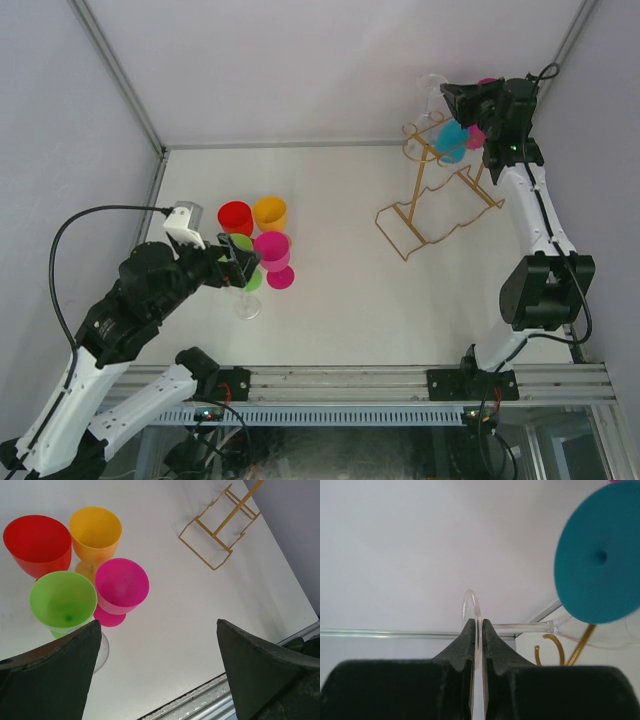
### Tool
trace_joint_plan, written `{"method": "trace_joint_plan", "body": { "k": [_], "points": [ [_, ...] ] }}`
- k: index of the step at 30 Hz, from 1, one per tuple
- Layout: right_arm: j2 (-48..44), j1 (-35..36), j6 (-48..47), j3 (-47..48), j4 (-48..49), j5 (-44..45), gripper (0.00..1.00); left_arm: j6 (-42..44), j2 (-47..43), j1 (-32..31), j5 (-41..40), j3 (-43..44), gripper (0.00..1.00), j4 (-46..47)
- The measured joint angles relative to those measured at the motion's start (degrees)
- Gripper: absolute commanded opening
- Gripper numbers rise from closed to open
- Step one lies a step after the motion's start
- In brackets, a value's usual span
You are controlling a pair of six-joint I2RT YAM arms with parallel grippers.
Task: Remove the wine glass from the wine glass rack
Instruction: Pick up the wine glass from the wine rack, then place the wine glass at the center of the board.
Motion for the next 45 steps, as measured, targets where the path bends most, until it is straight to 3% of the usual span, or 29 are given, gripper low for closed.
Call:
{"method": "trace_joint_plan", "body": {
  "k": [11,22,38,45],
  "points": [
    [7.08,3.76,-6.45,13.94,-2.97,-12.00,0.00,-0.46,-0.81,0.00,-0.61,0.00,1.00,0.00],
    [6.25,10.27,-14.36,16.76,-3.61,-24.63,0.00,-2.03,-2.10,0.00,-3.30,0.00,1.00,0.26],
    [-21.92,24.41,-27.80,-7.87,-5.22,-24.09,0.00,-6.40,-2.43,0.00,-2.97,-0.02,1.00,5.25],
    [-34.21,31.30,-30.77,-22.36,-7.39,-16.63,0.00,-8.00,-2.43,0.00,6.01,-0.83,1.00,11.45]
  ]
}}
